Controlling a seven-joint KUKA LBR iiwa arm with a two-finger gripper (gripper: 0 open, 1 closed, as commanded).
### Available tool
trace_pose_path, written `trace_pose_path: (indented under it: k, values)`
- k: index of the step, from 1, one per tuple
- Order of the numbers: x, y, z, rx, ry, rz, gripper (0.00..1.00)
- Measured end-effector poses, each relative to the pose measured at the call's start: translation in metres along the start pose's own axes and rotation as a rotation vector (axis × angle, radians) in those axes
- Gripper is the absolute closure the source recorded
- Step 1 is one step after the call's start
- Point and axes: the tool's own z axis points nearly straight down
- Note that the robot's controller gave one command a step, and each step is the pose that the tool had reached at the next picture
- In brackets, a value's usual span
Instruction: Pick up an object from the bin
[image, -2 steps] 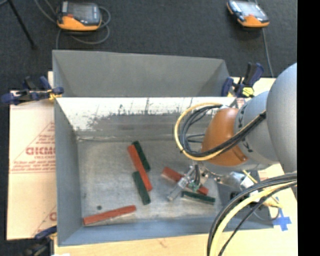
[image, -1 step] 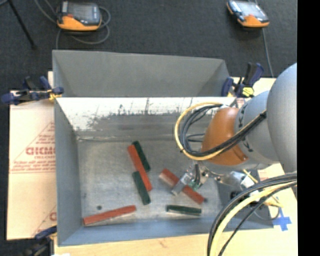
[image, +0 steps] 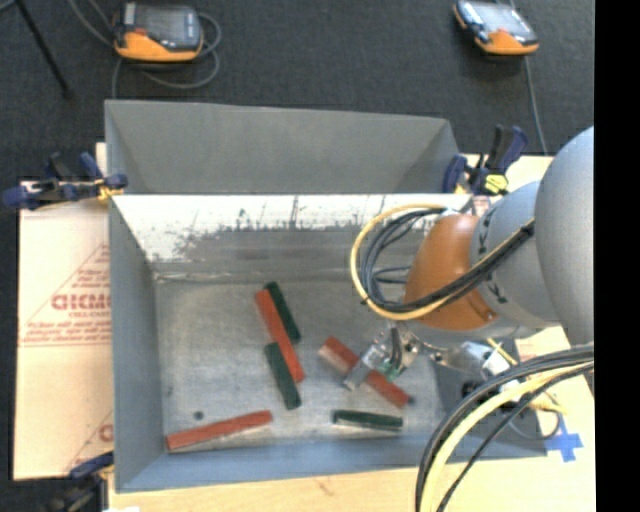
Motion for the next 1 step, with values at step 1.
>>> trace_pose_path:
  k: [1]
  values:
    - [-0.0017,0.0004,-0.0444,-0.003,0.000,-0.007,1.00]
